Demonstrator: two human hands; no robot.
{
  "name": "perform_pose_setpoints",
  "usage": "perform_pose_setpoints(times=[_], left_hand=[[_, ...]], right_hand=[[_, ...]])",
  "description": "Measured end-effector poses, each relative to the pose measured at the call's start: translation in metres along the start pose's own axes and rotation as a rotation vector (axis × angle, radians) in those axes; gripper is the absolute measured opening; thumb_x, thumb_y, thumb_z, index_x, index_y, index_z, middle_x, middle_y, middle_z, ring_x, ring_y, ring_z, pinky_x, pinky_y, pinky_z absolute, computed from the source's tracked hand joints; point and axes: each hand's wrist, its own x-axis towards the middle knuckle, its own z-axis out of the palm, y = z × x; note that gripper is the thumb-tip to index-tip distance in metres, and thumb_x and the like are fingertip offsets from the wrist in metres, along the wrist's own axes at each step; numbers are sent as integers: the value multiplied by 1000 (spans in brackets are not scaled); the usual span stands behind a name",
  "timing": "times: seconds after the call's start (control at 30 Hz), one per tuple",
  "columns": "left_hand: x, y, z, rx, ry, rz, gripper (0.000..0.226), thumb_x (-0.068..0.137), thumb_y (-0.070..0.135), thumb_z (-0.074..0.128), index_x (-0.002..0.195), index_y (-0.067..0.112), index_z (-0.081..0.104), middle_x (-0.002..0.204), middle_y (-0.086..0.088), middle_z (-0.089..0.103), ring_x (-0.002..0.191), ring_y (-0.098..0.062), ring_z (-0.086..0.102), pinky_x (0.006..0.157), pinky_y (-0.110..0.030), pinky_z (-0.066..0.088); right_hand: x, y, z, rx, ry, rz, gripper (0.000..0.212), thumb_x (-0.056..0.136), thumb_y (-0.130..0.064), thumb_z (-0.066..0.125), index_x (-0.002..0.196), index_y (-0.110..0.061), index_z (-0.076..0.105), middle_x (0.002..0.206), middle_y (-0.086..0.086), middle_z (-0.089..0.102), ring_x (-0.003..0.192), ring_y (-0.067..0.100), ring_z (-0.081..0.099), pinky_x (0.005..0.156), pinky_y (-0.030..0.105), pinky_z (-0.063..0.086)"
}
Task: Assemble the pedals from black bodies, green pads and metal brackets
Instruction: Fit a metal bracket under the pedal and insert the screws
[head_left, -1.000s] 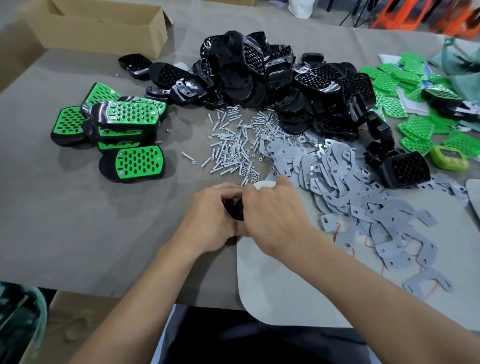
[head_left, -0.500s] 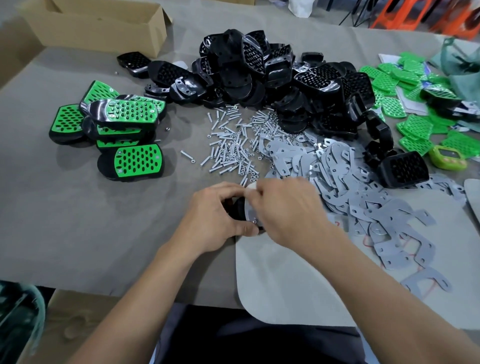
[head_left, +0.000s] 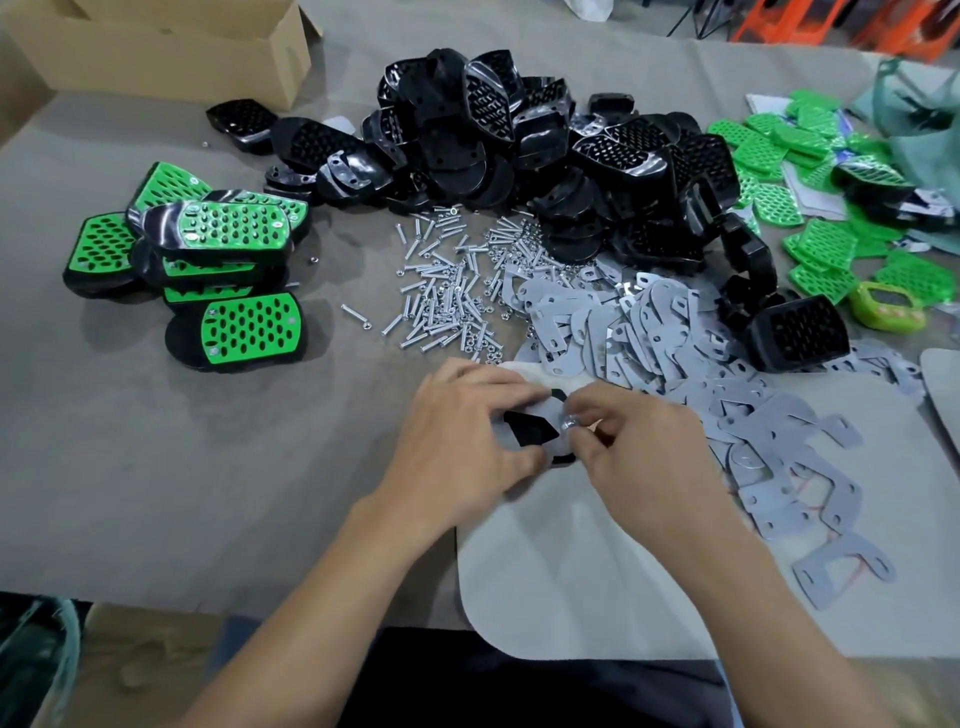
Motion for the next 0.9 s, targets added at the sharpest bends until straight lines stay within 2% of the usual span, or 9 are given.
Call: perform_pose_setpoints(times=[0.13, 0.27, 0.33, 0.43, 0.53, 0.63, 0.73, 0.8, 0.9], left_hand=[[4, -7, 5, -35, 23, -29, 57, 59, 51, 81, 115, 35, 79, 111, 25, 66, 113, -13, 47, 102, -42, 43], [4, -8, 9, -57, 68, -36, 53, 62, 36, 97, 112, 36, 80, 106, 28, 64, 109, -9, 46, 103, -38, 42], [6, -9, 9, -65, 62, -42, 55, 60, 34, 98, 111, 35, 80, 103, 26, 65, 106, -9, 46, 101, -38, 42], [9, -8, 8, -72, 34, -28, 56, 57, 37, 98, 111, 35, 80, 97, 27, 64, 102, -9, 45, 97, -39, 43], [10, -7, 7, -94, 37, -14, 56, 52, 47, 87, 108, 39, 80, 89, 31, 61, 97, -7, 45, 93, -37, 44], [11, -7, 7, -92, 41, -8, 56, 50, 49, 82, 106, 40, 80, 87, 30, 61, 94, -6, 44, 90, -37, 44], [10, -8, 7, -103, 47, -4, 54, 50, 48, 82, 103, 41, 80, 86, 30, 61, 94, -8, 45, 88, -38, 45], [11, -8, 7, -106, 49, -3, 54, 49, 47, 82, 103, 40, 81, 86, 30, 61, 95, -10, 46, 88, -38, 46], [12, -9, 7, -106, 41, -1, 56, 51, 48, 80, 107, 41, 80, 87, 28, 61, 92, -5, 44, 89, -36, 44]], right_hand=[[1, -6, -5, -203, -33, -90, 7, 91, -17, 64, 88, -24, 65, 74, -1, 64, 72, 27, 58, 68, 41, 50], [3, -21, -8, -426, -161, -193, 28, 80, -3, 59, 94, -21, 44, 95, 2, 64, 90, 29, 60, 70, 34, 30], [-1, -27, -9, -491, -193, -240, 33, 77, -2, 52, 98, -21, 34, 100, 4, 60, 94, 29, 59, 76, 36, 30], [-5, -29, -9, -559, -165, -303, 38, 70, -1, 9, 99, -19, 27, 97, 4, 54, 89, 27, 60, 75, 36, 30], [-6, -33, -8, -642, -114, -391, 78, 59, -10, -19, 102, -15, 46, 87, 6, 60, 73, 27, 64, 68, 36, 36], [-4, -29, -6, -783, -104, -444, 81, 66, -4, -20, 100, -16, 52, 77, 2, 61, 63, 22, 62, 61, 32, 30], [-2, -31, -5, -914, -100, -454, 59, 79, 1, 4, 94, -20, 57, 66, -4, 59, 52, 16, 58, 57, 31, 29], [1, -33, -5, -950, -107, -479, 46, 80, -8, 16, 93, -20, 58, 64, -5, 60, 51, 15, 57, 57, 30, 29], [5, -34, -5, -942, -183, -473, 41, 80, -8, 12, 96, -16, 48, 73, -2, 56, 57, 20, 51, 62, 31, 30]])
